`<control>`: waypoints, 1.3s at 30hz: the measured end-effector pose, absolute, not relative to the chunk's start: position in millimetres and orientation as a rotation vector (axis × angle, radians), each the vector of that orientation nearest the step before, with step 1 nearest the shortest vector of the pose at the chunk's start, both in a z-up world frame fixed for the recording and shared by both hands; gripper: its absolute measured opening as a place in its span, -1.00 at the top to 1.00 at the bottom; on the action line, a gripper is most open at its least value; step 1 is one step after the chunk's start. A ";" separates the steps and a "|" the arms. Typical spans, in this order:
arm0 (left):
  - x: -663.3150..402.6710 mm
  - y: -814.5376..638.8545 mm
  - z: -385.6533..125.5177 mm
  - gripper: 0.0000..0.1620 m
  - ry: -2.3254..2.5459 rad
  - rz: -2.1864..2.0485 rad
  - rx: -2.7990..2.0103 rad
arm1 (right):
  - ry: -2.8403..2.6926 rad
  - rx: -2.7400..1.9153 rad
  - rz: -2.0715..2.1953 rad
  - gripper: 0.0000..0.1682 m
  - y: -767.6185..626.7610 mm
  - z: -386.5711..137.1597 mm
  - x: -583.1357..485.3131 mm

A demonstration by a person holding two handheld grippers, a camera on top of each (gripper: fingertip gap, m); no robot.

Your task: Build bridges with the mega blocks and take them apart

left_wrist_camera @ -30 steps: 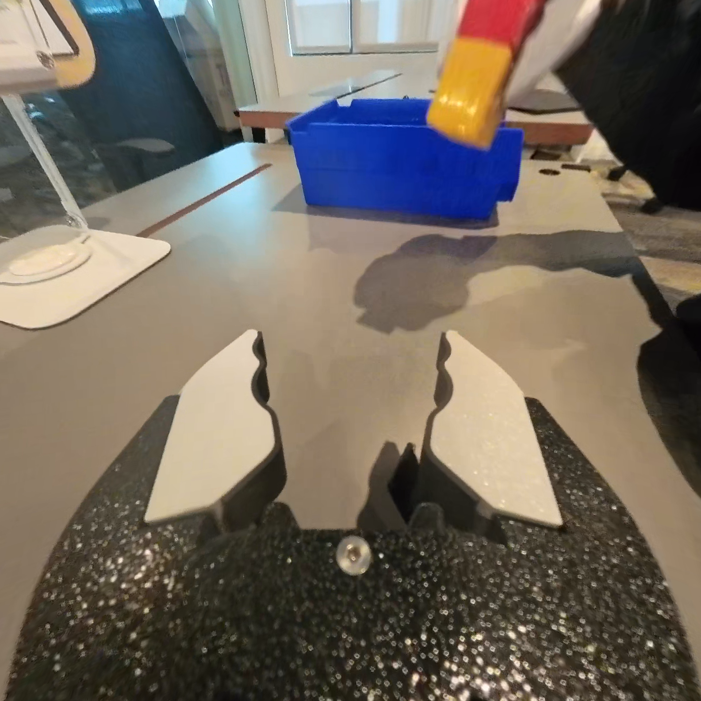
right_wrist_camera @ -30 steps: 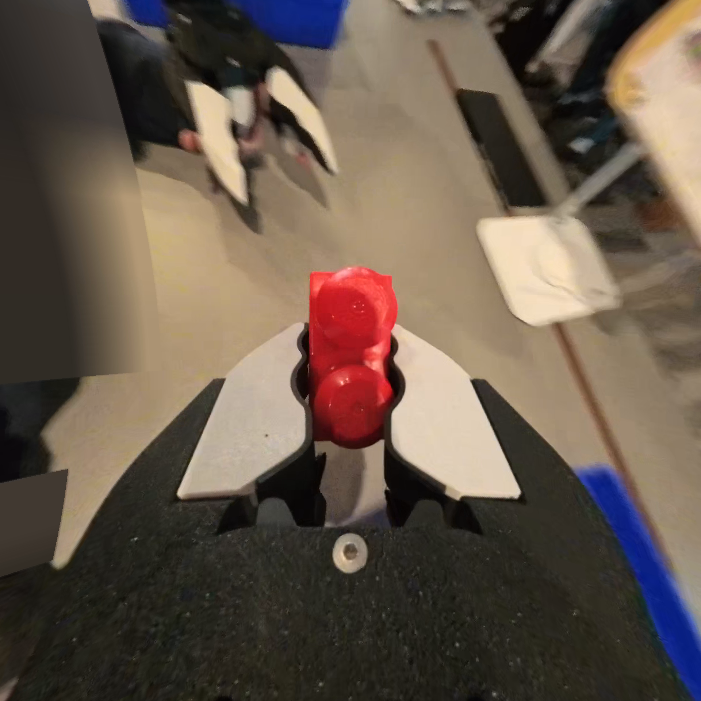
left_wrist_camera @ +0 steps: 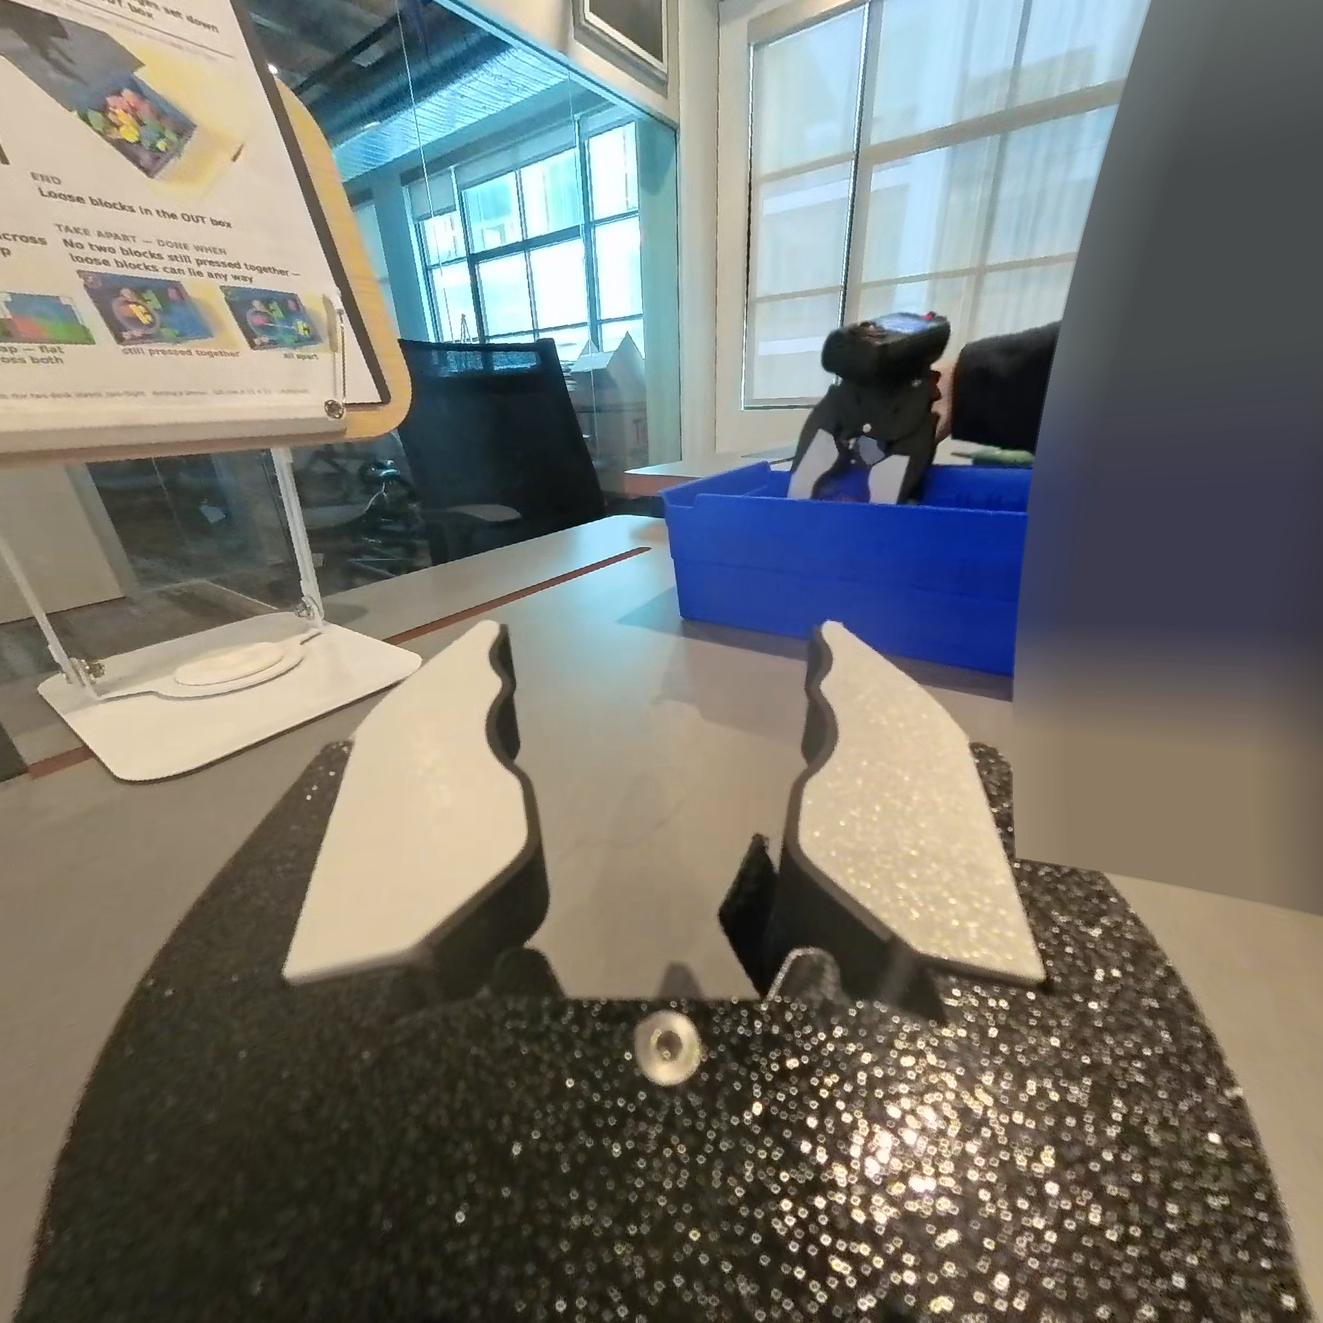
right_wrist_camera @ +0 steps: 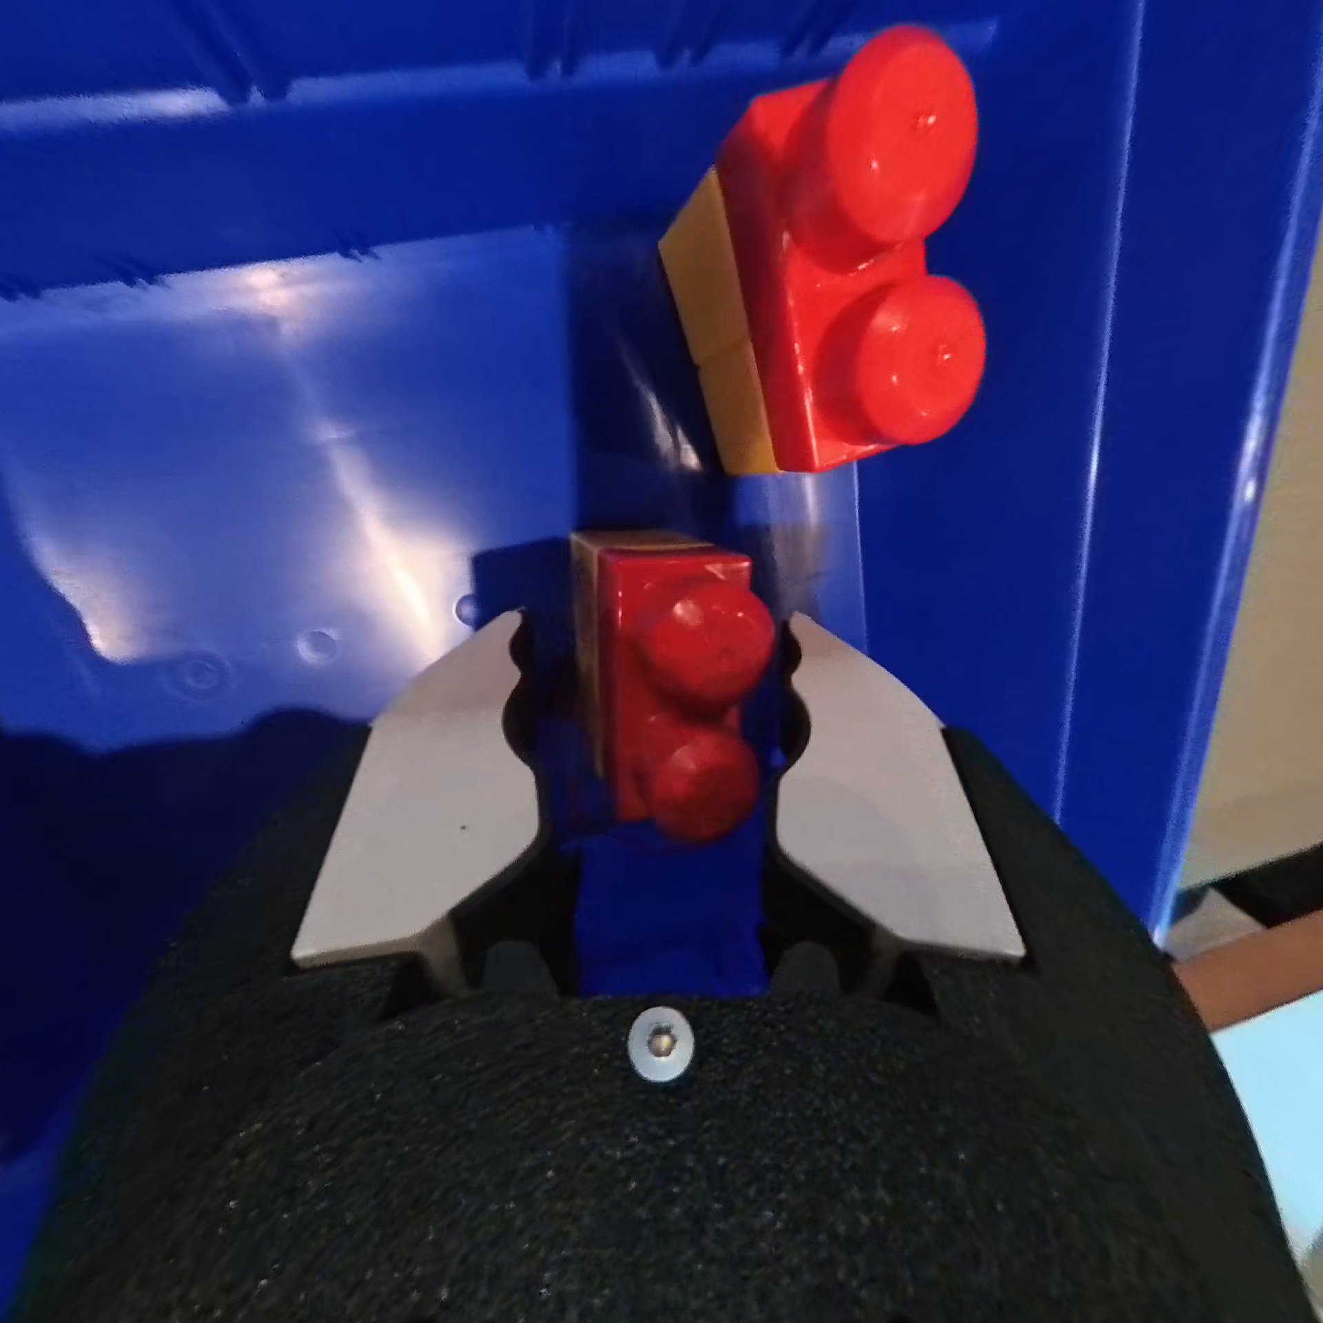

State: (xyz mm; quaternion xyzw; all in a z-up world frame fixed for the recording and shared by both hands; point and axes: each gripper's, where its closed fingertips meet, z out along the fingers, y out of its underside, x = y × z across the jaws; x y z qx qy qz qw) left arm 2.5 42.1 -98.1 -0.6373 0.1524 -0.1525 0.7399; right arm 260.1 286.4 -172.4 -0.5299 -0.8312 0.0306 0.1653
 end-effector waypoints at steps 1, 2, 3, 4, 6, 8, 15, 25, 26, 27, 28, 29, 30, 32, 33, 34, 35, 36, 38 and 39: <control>2.5 42.0 -98.0 0.04 0.333 -0.340 -1.398 | -2.363 -1.530 0.086 0.18 285.6 -168.1 261.2; 2.3 41.8 -97.9 0.03 0.332 -0.344 -1.397 | -2.357 -1.551 0.083 0.17 284.8 -163.0 262.8; 2.4 41.5 -97.7 0.04 0.334 -0.350 -1.395 | -2.357 -1.577 0.078 0.19 283.5 -157.8 264.9; 2.6 41.3 -97.6 0.04 0.335 -0.355 -1.394 | -2.363 -1.603 0.069 0.28 281.8 -152.9 267.6; 3.3 40.9 -97.6 0.04 0.339 -0.359 -1.394 | -2.371 -1.651 0.007 0.39 282.9 -144.9 272.4; 4.3 40.5 -97.8 0.04 0.347 -0.362 -1.393 | -2.397 -1.670 -0.065 0.45 285.6 -140.7 276.5; 7.4 39.3 -98.3 0.04 0.370 -0.364 -1.392 | -2.506 -1.699 -0.209 0.48 295.5 -144.9 280.7; 8.1 38.9 -98.3 0.04 0.375 -0.379 -1.392 | -2.618 -1.740 -0.265 0.60 295.3 -162.4 276.5; 8.2 38.9 -98.2 0.04 0.376 -0.380 -1.392 | -2.627 -1.725 -0.265 0.60 296.4 -162.2 275.9; 8.3 38.9 -98.3 0.04 0.376 -0.381 -1.393 | -2.631 -1.711 -0.260 0.60 298.2 -161.0 274.6; 8.4 38.9 -98.3 0.04 0.377 -0.381 -1.393 | -2.634 -1.692 -0.261 0.60 301.1 -159.1 273.5; 8.5 38.8 -98.3 0.05 0.378 -0.381 -1.392 | -2.639 -1.666 -0.273 0.60 305.5 -156.7 272.6; 8.6 38.8 -98.4 0.05 0.380 -0.380 -1.393 | -2.643 -1.634 -0.288 0.60 311.0 -154.0 271.2; 8.8 38.8 -98.5 0.05 0.381 -0.379 -1.393 | -2.645 -1.576 -0.300 0.60 322.2 -150.1 266.8; 8.9 38.9 -98.6 0.05 0.382 -0.379 -1.393 | -2.645 -1.559 -0.301 0.60 327.3 -149.6 264.6; 8.7 38.9 -98.6 0.05 0.381 -0.378 -1.394 | -2.653 -1.551 -0.297 0.60 331.0 -150.5 263.1; 8.6 38.9 -98.5 0.05 0.380 -0.378 -1.393 | -2.663 -1.547 -0.300 0.61 334.5 -152.1 262.4; 8.5 38.9 -98.4 0.05 0.380 -0.377 -1.393 | -2.677 -1.545 -0.313 0.60 337.6 -154.0 262.8; 8.5 38.9 -98.4 0.05 0.380 -0.376 -1.392 | -2.700 -1.555 -0.372 0.61 344.3 -156.5 266.2; 8.6 38.9 -98.5 0.05 0.381 -0.377 -1.392 | -2.704 -1.561 -0.398 0.60 347.3 -156.9 268.0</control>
